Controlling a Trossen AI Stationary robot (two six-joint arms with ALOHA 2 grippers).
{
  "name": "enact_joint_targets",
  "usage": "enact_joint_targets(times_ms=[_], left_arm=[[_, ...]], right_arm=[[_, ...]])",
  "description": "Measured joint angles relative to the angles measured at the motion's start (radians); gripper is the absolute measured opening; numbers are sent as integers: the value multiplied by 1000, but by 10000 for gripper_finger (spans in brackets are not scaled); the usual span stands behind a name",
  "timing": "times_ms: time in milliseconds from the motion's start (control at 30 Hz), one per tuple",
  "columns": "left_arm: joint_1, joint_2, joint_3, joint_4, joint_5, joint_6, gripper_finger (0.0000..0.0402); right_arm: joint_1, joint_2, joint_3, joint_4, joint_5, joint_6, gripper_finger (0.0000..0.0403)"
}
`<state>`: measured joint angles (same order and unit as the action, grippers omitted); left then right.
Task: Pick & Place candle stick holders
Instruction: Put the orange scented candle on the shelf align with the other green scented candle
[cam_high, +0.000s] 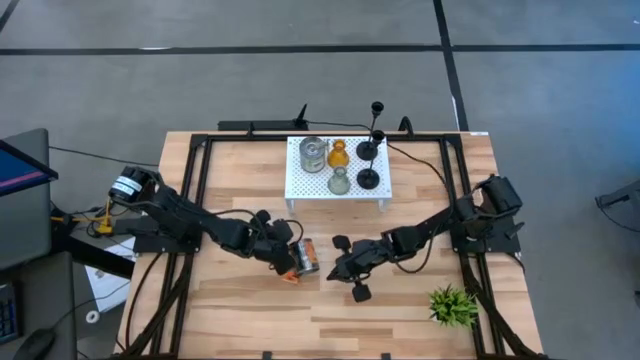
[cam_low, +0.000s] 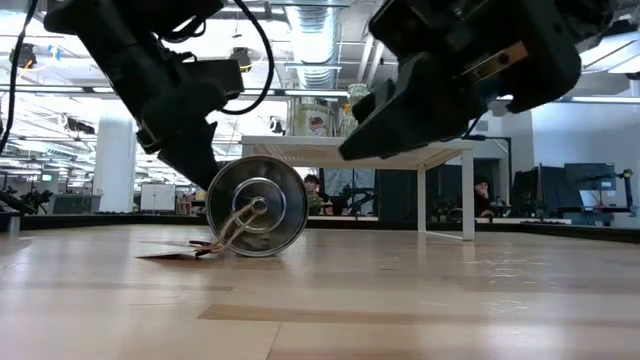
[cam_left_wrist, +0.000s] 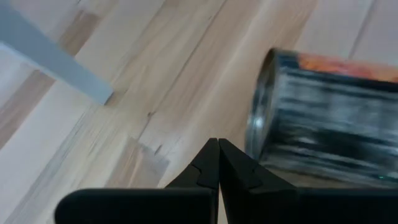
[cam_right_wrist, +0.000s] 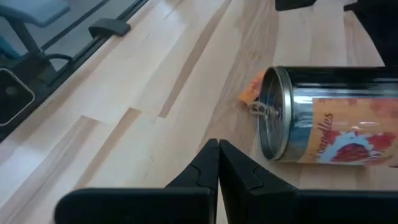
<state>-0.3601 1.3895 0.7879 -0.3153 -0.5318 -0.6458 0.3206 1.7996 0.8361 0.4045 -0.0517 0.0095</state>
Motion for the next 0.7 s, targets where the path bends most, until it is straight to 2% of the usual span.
enact_joint_targets(times_ms=[233,700], left_arm=[[-7,0,0,44,0,40,1],[-6,0,0,49,1,41,1]], right_arm=[[-1,73,73,5,0,18,0],[-41,69,106,10,-1,41,0]])
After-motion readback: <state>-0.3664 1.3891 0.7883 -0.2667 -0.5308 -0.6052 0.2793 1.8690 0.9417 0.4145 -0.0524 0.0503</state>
